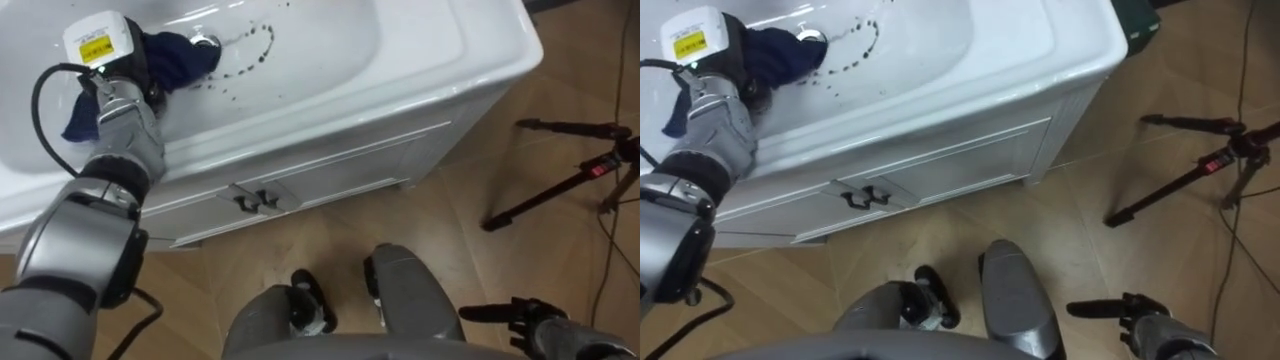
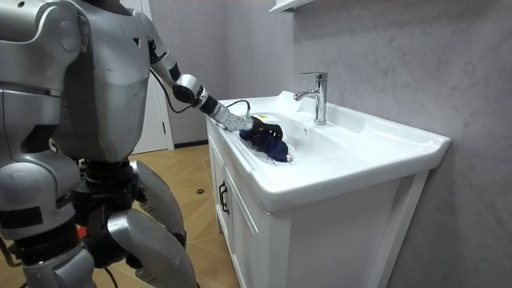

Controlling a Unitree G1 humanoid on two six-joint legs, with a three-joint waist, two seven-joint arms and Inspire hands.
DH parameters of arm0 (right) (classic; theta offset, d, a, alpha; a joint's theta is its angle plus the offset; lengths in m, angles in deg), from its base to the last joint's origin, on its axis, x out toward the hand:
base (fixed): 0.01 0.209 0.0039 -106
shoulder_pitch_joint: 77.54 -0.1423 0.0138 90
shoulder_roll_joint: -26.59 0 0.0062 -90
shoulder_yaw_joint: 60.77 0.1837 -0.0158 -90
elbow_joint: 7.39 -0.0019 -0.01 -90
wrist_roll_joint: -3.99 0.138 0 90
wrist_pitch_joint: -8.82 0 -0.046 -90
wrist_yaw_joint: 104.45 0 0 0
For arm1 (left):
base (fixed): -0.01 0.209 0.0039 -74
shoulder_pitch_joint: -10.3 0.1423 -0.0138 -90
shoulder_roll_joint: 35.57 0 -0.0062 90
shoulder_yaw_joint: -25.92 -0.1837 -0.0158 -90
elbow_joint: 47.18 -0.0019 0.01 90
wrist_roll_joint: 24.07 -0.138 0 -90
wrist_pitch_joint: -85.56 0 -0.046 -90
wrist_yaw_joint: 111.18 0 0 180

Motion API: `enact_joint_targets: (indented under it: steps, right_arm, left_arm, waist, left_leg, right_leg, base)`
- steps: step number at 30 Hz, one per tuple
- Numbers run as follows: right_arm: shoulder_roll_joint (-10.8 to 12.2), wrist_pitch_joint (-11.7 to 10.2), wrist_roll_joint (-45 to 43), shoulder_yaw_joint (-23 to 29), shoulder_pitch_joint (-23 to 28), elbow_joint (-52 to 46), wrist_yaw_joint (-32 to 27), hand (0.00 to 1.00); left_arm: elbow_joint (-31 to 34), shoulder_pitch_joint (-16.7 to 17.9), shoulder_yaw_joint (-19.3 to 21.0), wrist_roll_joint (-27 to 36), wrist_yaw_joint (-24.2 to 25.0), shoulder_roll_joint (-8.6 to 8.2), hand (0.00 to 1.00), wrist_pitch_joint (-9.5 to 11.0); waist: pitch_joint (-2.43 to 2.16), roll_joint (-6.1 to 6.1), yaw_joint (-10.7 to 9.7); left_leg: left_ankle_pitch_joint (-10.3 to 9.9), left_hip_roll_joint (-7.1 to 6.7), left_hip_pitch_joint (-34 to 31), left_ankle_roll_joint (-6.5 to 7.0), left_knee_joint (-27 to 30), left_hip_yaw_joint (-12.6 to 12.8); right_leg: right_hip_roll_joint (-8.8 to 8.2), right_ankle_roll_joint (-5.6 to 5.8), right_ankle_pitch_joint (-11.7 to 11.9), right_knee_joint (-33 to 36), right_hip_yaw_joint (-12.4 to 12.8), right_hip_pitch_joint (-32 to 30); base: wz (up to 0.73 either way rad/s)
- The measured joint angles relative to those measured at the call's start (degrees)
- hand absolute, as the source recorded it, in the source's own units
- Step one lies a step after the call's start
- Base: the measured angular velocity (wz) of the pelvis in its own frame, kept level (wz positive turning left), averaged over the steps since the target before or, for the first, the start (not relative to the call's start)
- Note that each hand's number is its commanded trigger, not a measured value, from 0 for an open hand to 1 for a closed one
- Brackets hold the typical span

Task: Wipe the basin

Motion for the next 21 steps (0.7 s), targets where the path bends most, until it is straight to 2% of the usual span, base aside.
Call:
enact_joint_targets:
  steps: [2, 4, 9, 12, 16, 21]
  right_arm:
    - [0.2, 0.6, -0.1, -0.2, 0.0, -0.2, -0.3, 0.0]
    - [0.3, 1.2, 0.1, -0.9, 0.0, -0.5, -0.6, 0.0]
    - [0.4, 1.7, -0.1, -1.7, 0.0, -1.8, -1.8, 0.0]
    - [0.8, 1.7, -0.1, -2.3, 0.0, -1.8, -2.3, 0.0]
    - [1.3, 1.7, 0.2, -2.3, -0.4, -1.7, -2.8, 0.0]
    - [1.3, 1.6, 1.3, -3.9, -0.3, -3.4, -4.3, 0.0]
  left_arm:
    - [-0.1, -0.8, -0.1, 0.2, 0.1, -1.45, 1.0, 0.0]
    - [0.0, -1.4, -0.2, 1.1, 0.1, -1.88, 1.0, -0.4]
    - [0.3, -1.8, -0.3, 6.7, 0.0, -1.89, 1.0, -0.3]
    - [0.6, -1.9, -2.3, 9.2, -0.1, -1.94, 1.0, -0.2]
    - [1.7, -2.2, -2.6, 16.8, -0.2, -2.4, 1.0, 1.2]
    - [2.1, -2.2, -2.7, 27.0, -0.2, -2.49, 1.0, 4.3]
  waist:
    - [-0.03, -0.36, -0.6]
    - [-0.04, -0.66, -0.7]
    - [-0.11, -0.92, -1.3]
    - [-0.07, -0.99, -1.7]
    - [-0.07, -0.98, -2.0]
    - [-0.11, -0.91, -1.8]
  left_leg:
    - [0.3, -0.49, 0.5, 0.12, -0.8, 0.0]
    - [0.3, -0.65, 0.6, 0.09, -0.9, 0.0]
    - [0.4, -0.69, 0.7, 0.43, -1.1, 0.1]
    - [0.3, -0.77, 1.0, 0.6, -1.0, 0.0]
    - [0.2, -0.9, 1.2, 0.78, -1.0, -0.1]
    - [0.2, -1.0, 1.2, 0.82, -1.1, -0.1]
  right_leg:
    - [-0.28, 0.17, -0.1, 0.0, 0.1, 0.2]
    - [-0.27, 0.21, -0.1, -0.1, 0.3, 0.2]
    - [-0.3, 0.4, 0.0, -0.4, 0.3, 0.4]
    - [-0.35, 0.62, 0.0, -0.5, 0.3, 0.9]
    - [-0.32, 0.99, -0.2, -0.5, 0.5, 1.0]
    - [-0.37, 1.05, -0.2, -0.7, 0.5, 1.1]
  base:
    - [0.0]
    - [0.0]
    - [0.0]
    - [0.04]
    - [0.0]
    - [0.0]
